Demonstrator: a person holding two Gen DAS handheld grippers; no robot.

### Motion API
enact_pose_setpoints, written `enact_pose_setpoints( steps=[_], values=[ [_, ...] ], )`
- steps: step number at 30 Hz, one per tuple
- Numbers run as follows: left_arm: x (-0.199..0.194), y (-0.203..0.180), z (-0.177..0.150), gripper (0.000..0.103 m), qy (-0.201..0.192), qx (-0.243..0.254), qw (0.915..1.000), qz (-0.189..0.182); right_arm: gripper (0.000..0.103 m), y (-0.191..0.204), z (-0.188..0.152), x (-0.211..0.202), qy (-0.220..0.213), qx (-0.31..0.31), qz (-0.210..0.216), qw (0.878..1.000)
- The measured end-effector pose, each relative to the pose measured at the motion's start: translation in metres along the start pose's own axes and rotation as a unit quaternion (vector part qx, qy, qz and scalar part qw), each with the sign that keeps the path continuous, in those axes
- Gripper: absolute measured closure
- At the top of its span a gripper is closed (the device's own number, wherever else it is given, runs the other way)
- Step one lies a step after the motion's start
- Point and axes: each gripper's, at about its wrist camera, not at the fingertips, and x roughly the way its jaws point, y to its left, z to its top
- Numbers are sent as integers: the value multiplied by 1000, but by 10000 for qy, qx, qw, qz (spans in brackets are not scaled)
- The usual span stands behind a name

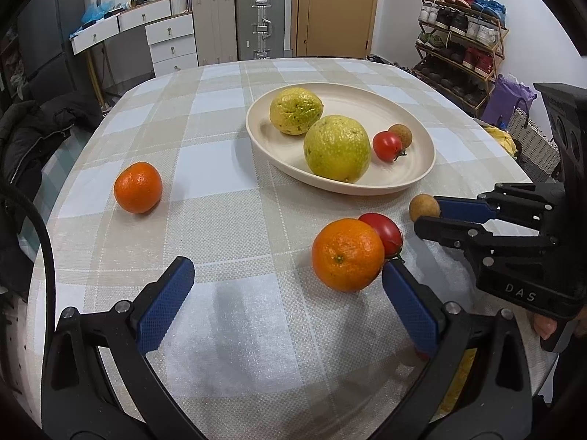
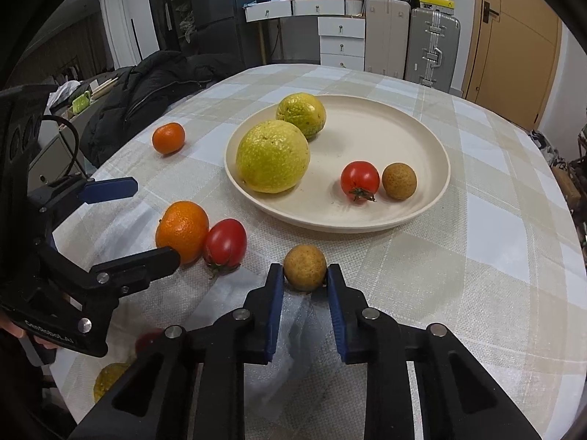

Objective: Organize fruits
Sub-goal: 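Grasp the orange with the left tool while the right tool lifts the brown fruit, then carry the orange in the left tool and the brown fruit in the right tool onto the plate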

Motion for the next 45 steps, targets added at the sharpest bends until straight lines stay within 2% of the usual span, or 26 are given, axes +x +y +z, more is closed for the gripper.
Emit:
enact_pose_setpoints(
  steps=[8,11,16,20,22,25,33,45],
  values=[
    [3,-2,2,1,17,-42,9999,-135,79,2,1,-18,-232,-61,27,9997],
    [3,-2,2,7,10,-73,9996,-271,79,-1,2,-21,-275,-28,32,9996],
    [6,-2,1,35,111,-126,9981,-588,79,-8,2,-21,-290,64,41,9996],
    [8,-8,0,52,185,-43,9968,-777,79,-9,2,-23,-309,63,48,9995],
    [7,-12,-1,65,178,26,9958,-901,79,-10,2,-23,-311,68,52,9995],
    [7,-16,-1,65,166,86,9964,-821,79,-10,1,-22,-293,63,56,9995],
    [4,-14,-1,66,138,8,9957,-915,79,-12,0,-24,-322,79,67,9994],
    [-16,-6,6,66,-143,-137,9952,-954,79,-15,2,-29,-460,137,118,9988]
  ],
)
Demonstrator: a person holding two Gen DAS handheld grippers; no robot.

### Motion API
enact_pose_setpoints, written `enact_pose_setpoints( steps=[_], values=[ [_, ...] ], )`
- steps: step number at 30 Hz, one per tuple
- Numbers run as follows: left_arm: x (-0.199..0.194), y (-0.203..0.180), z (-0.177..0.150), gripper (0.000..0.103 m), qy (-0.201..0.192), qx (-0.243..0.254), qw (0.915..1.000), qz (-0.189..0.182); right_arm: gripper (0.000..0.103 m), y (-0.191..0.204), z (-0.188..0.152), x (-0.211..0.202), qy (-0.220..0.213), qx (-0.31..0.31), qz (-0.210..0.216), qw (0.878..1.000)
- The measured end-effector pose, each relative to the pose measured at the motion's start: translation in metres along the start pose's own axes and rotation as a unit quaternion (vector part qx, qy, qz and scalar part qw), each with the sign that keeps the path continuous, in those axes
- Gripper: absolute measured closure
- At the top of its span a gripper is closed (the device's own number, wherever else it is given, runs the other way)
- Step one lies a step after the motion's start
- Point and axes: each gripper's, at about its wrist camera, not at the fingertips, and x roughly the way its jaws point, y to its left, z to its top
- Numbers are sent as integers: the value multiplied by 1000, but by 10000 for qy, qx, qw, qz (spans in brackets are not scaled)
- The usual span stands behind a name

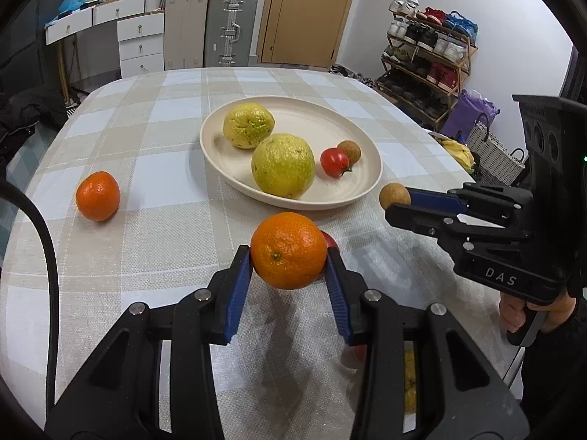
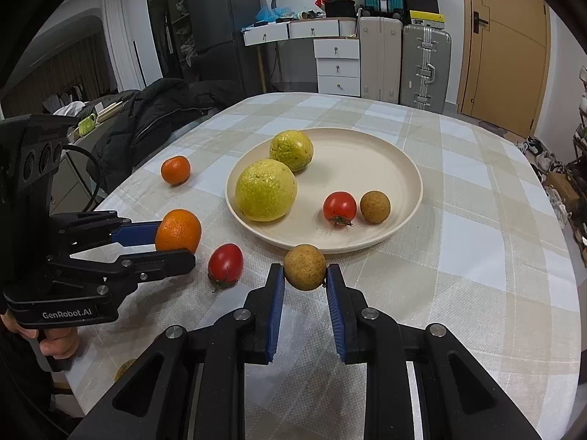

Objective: Organize fruits
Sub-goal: 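Carry the orange in the left tool and the brown fruit in the right tool onto the plate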

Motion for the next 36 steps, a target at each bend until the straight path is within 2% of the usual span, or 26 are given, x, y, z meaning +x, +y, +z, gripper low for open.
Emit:
enact_pose_setpoints(
  steps=[12,27,32,36],
  values=[
    [-11,1,5,66,-269,21,9994,197,79,-10,3,-14,-275,163,170,9993],
    [6,-3,20,66,-255,-24,9994,239,79,-19,4,-18,-432,382,310,9979],
    [14,-8,26,66,-267,81,9987,428,79,-23,5,-16,-430,468,321,9975],
    [19,-7,30,66,-256,37,9987,428,79,-24,9,-15,-453,475,298,9974]
  ],
)
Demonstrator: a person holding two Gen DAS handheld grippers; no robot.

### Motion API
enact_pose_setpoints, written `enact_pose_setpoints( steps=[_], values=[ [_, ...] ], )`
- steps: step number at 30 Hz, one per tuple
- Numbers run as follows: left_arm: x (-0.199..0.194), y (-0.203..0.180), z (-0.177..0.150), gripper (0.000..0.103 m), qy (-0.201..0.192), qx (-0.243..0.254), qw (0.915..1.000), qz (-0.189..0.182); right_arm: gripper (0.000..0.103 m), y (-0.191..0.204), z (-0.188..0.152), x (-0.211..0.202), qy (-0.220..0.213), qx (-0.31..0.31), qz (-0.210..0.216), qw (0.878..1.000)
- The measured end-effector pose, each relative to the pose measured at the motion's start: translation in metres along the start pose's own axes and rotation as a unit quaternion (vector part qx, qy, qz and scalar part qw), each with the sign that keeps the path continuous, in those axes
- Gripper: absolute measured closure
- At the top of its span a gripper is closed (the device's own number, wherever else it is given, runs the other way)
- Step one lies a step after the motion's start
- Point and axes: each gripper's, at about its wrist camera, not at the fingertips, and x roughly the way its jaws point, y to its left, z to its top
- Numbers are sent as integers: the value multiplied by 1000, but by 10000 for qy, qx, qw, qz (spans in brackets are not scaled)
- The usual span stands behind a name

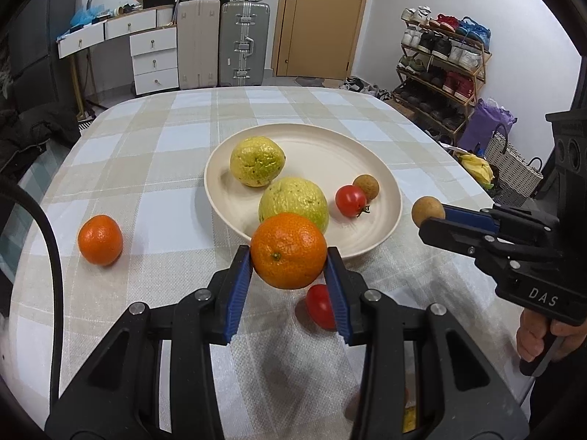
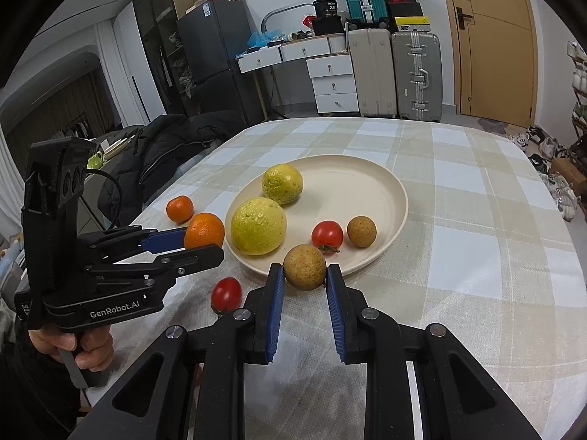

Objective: Organize fruits
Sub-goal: 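Carry the orange in the left tool and the brown fruit in the right tool onto the plate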

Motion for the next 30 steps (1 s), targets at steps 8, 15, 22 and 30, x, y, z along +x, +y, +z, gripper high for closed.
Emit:
enact_pose_setpoints(
  steps=[8,15,22,30],
  values=[
    [11,3,7,66,54,11,10000,67,79,5,5,10,37,-27,-3,10000],
    [16,7,15,66,55,4,9999,114,79,7,9,21,122,-21,43,9999],
    [21,8,22,66,22,5,9998,172,79,5,13,28,169,-32,5,9999],
    [29,8,32,66,-17,38,9994,352,79,4,16,33,204,-20,-24,9998]
  ],
)
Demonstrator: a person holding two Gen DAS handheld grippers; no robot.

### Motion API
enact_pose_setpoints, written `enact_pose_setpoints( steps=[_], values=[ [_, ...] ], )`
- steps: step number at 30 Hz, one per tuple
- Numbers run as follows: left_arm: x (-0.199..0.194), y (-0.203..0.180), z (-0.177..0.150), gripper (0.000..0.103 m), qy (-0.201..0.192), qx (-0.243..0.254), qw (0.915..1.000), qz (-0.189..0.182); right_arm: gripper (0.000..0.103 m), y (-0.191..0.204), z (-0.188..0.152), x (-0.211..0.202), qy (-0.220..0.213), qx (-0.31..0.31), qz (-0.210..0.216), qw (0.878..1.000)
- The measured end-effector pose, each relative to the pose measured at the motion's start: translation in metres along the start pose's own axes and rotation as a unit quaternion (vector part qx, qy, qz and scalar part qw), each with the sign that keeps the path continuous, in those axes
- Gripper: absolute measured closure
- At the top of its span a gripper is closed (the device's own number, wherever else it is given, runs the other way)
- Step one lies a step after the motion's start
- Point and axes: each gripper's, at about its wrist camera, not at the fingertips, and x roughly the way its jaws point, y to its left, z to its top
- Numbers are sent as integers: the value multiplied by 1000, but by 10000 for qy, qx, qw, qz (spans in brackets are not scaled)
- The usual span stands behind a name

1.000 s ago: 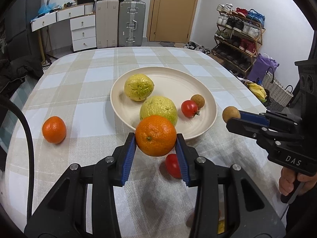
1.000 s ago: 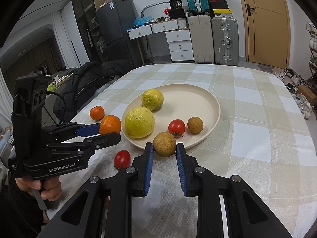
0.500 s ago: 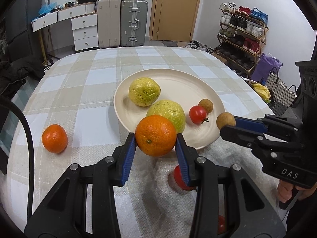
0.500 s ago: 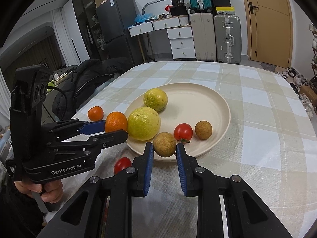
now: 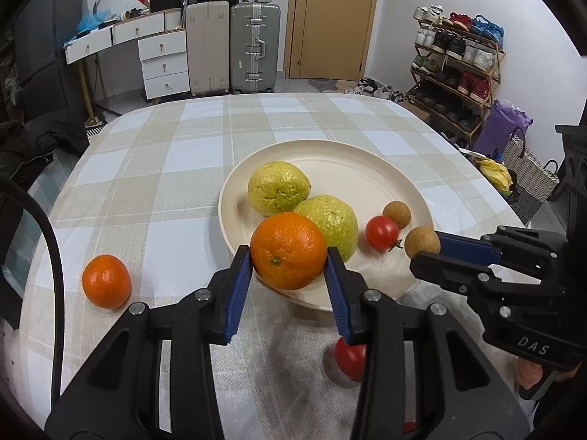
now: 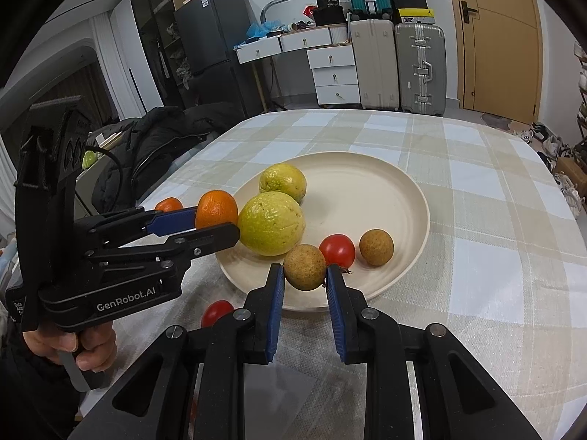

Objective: Organize fruits
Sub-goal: 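Carry the orange in the left tool and the brown fruit in the right tool onto the plate, then open the left tool to drop the orange while the right tool releases the brown fruit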

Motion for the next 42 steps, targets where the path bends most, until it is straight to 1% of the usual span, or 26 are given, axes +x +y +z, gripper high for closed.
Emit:
enact_pose_setpoints(
  steps=[10,20,31,42],
  values=[
    [12,3,9,66,57,-118,9999,78,79,0,1,10,84,62,-30,9999],
    [14,2,10,66,61,-83,9999,101,79,-4,5,16,117,133,-42,9998],
    [28,-7,15,66,124,-34,9999,86,79,-13,7,19,116,228,-95,9996],
    [47,-11,11,66,344,0,9994,99,79,-30,14,21,86,330,-189,9992]
  ],
)
